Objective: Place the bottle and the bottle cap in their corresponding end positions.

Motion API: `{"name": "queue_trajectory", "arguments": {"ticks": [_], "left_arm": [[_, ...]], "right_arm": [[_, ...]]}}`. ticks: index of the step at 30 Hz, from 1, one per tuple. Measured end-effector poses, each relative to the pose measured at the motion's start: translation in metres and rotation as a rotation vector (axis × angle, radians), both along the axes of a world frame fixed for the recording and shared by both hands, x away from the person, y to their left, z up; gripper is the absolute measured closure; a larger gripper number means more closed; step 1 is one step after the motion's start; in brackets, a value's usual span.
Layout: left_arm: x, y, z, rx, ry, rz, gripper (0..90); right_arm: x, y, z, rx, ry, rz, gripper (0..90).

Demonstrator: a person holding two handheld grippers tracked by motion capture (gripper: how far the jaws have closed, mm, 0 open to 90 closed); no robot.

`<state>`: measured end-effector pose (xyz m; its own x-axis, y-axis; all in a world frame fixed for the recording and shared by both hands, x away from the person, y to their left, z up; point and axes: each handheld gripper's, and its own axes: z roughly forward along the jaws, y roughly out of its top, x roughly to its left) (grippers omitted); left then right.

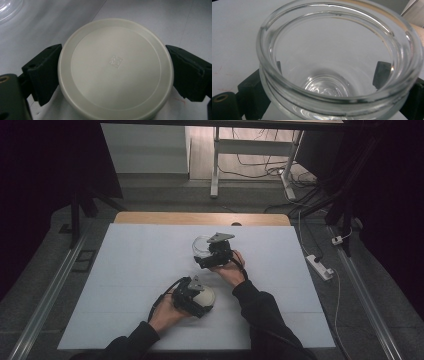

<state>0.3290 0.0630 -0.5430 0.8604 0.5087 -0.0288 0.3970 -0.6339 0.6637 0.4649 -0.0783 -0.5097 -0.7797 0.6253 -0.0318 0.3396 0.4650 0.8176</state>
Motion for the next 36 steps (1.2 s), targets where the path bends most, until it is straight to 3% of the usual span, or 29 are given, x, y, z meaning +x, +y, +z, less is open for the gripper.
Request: {"name": "queue_trajectory", "arguments": {"ticks": [9, 17, 28, 36], "left_arm": [[0.001, 0.001, 0.000, -0.001, 0.009, -0.013, 5.0], [0.001, 0.004, 0.000, -0.044, 0.022, -0.011, 1.1], [-0.004, 0.011, 0.007, -0.087, 0.003, 0.005, 0.0], [-0.011, 0.024, 0.013, -0.118, 0.027, 0.017, 0.0]], "right_arm": [[0.000, 0.002, 0.001, -0.011, 0.020, -0.018, 5.7], [0.001, 0.002, 0.003, -0.003, 0.043, -0.014, 2.6], [-0.004, -0.001, 0.005, -0.002, 0.046, -0.011, 0.0], [-0.011, -0.007, 0.010, 0.000, 0.045, -0.010, 0.0]]}}
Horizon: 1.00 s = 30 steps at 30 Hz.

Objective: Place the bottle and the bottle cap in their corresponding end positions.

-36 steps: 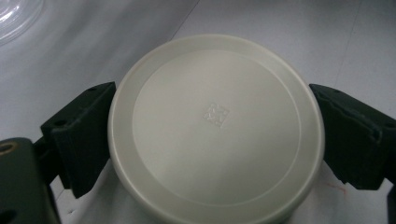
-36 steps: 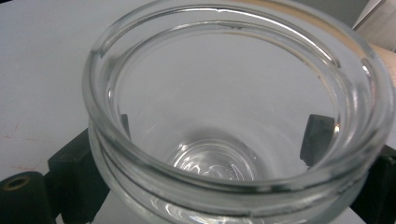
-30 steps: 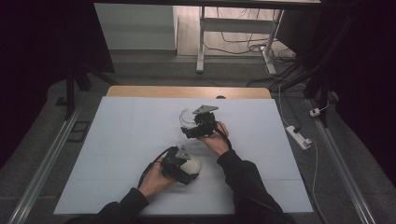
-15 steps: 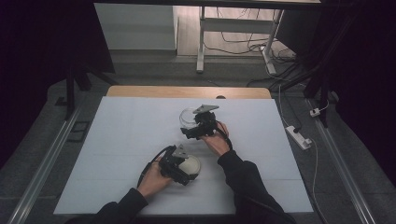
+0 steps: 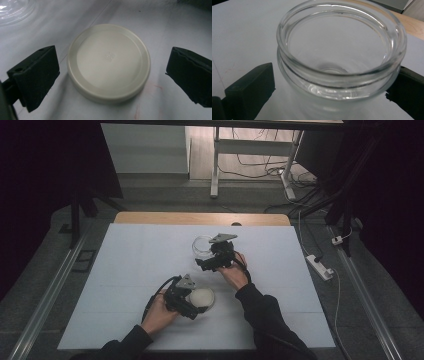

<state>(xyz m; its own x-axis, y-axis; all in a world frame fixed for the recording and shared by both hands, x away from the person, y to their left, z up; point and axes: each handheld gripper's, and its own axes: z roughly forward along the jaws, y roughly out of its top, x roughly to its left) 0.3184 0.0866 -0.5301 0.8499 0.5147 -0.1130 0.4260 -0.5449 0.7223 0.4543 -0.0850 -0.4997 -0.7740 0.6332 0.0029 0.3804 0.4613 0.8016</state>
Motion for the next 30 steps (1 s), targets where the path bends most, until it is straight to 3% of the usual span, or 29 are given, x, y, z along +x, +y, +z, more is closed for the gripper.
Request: {"name": "queue_trajectory", "arguments": {"ticks": [3, 18, 30], "left_arm": [[-0.001, 0.006, 0.003, -0.025, 0.024, -0.001, 0.0], [-0.010, 0.032, 0.015, -0.082, 0.045, 0.012, 0.0], [-0.018, 0.049, 0.016, -0.109, 0.086, -0.014, 0.0]], "right_arm": [[-0.002, -0.002, 0.000, -0.006, 0.004, 0.002, 0.0], [-0.021, -0.014, -0.005, -0.027, 0.057, 0.022, 0.0], [-0.040, -0.023, 0.004, -0.019, 0.057, 0.053, 0.0]]}}
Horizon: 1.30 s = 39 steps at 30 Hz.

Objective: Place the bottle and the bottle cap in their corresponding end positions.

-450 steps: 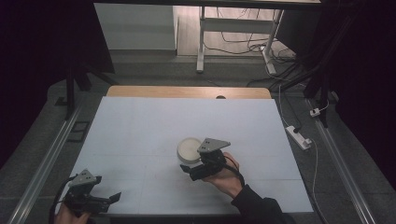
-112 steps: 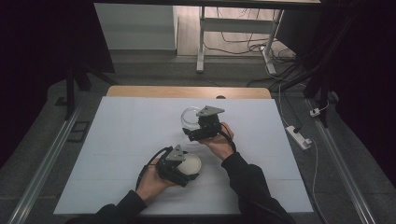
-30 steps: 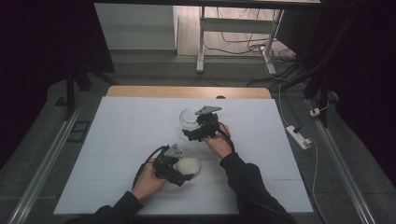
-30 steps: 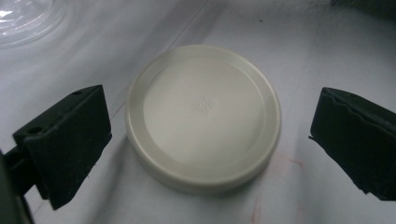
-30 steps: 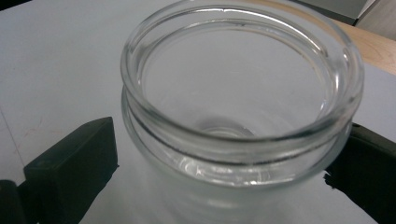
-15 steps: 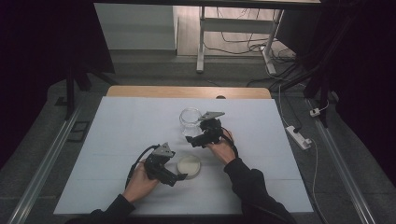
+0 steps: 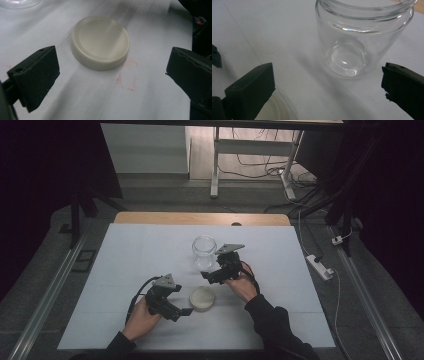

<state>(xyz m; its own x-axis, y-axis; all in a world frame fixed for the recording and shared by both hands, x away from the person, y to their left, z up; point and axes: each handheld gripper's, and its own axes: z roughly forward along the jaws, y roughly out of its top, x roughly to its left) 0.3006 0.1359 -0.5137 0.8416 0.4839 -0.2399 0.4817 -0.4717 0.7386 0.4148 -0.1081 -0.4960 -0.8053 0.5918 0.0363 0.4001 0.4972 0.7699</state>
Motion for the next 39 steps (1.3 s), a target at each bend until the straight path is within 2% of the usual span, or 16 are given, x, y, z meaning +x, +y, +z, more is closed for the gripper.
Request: {"name": "queue_trajectory", "arguments": {"ticks": [10, 20, 28, 39], "left_arm": [[-0.008, 0.011, 0.004, 0.002, -0.008, 0.001, 0.0], [-0.020, 0.029, 0.007, 0.012, -0.017, 0.048, 0.0], [-0.030, 0.048, 0.007, 0.029, -0.010, 0.107, 0.0], [-0.042, 0.073, 0.005, 0.047, 0.003, 0.189, 0.0]], "right_arm": [[-0.013, -0.004, 0.007, 0.017, 0.010, 0.030, 0.0], [-0.030, -0.018, 0.015, 0.061, -0.003, 0.026, 0.0], [-0.043, -0.026, 0.015, 0.053, 0.000, 0.032, 0.0], [-0.058, -0.042, 0.009, 0.003, 0.025, 0.037, 0.0]]}}
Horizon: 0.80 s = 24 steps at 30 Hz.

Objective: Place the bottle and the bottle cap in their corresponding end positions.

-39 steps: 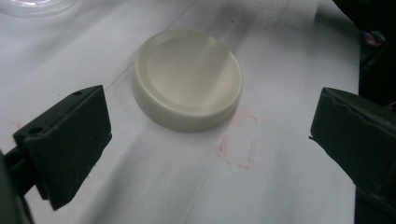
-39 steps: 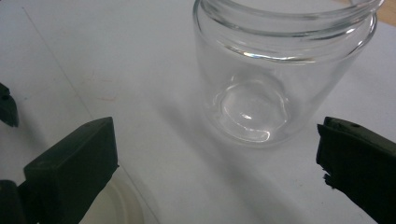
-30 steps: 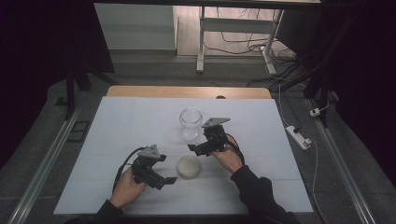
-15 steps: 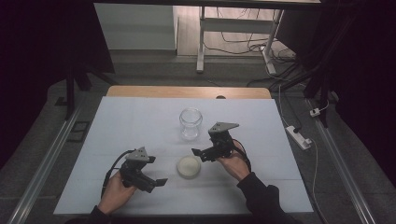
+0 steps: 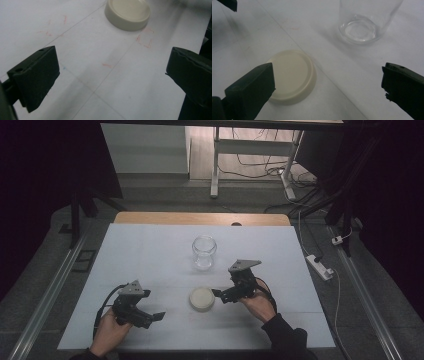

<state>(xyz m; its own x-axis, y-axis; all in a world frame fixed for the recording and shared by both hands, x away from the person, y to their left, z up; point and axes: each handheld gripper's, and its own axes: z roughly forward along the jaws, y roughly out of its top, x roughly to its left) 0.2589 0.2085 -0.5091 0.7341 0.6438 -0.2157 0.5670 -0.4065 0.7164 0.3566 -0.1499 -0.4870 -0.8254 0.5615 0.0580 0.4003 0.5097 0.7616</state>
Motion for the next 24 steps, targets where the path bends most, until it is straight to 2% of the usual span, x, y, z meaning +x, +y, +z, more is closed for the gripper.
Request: {"name": "queue_trajectory", "arguments": {"ticks": [13, 24], "left_arm": [[-0.018, 0.022, -0.001, 0.011, 0.002, 0.070, 0.0], [-0.036, 0.045, -0.003, 0.008, 0.002, 0.145, 0.0]], "right_arm": [[-0.020, -0.030, -0.001, -0.019, -0.001, -0.041, 0.0], [-0.038, -0.062, 0.001, -0.015, -0.003, -0.109, 0.0]]}}
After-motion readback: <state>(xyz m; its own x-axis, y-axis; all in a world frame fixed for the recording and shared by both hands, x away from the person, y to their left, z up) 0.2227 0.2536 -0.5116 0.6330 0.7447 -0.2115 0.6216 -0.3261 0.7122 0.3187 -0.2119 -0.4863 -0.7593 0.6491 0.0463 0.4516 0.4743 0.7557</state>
